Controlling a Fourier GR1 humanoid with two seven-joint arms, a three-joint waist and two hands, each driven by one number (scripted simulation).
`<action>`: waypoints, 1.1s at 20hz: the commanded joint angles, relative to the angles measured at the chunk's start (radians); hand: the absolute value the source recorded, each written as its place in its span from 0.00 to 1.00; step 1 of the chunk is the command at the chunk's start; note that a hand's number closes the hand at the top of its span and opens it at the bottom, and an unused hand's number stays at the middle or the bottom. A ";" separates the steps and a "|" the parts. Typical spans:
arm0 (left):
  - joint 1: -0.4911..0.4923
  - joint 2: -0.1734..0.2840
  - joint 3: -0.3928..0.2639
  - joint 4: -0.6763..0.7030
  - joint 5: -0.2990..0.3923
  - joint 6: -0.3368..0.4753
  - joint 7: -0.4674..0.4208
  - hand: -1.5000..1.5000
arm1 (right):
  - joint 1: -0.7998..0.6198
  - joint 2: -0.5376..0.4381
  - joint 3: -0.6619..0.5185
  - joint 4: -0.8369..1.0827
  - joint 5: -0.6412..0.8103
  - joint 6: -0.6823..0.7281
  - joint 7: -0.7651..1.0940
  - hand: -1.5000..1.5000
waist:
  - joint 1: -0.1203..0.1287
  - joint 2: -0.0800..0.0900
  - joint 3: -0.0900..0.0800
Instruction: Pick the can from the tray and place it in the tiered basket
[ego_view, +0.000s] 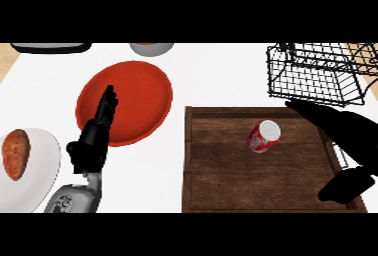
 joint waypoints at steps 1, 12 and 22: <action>0.036 0.008 0.022 -0.019 0.004 -0.027 -0.015 0.50 | -0.039 0.059 0.035 0.077 0.059 0.001 -0.009 0.00 | 0.004 0.000 0.000; 0.065 -0.040 -0.024 -0.101 -0.072 -0.022 0.024 0.50 | -0.030 0.096 0.041 0.192 0.193 -0.035 -0.129 0.00 | 0.003 0.000 0.000; 0.003 -0.039 0.050 -0.059 -0.060 -0.054 0.026 0.50 | -0.051 0.168 0.025 0.258 0.254 -0.048 -0.163 0.00 | 0.001 0.000 0.000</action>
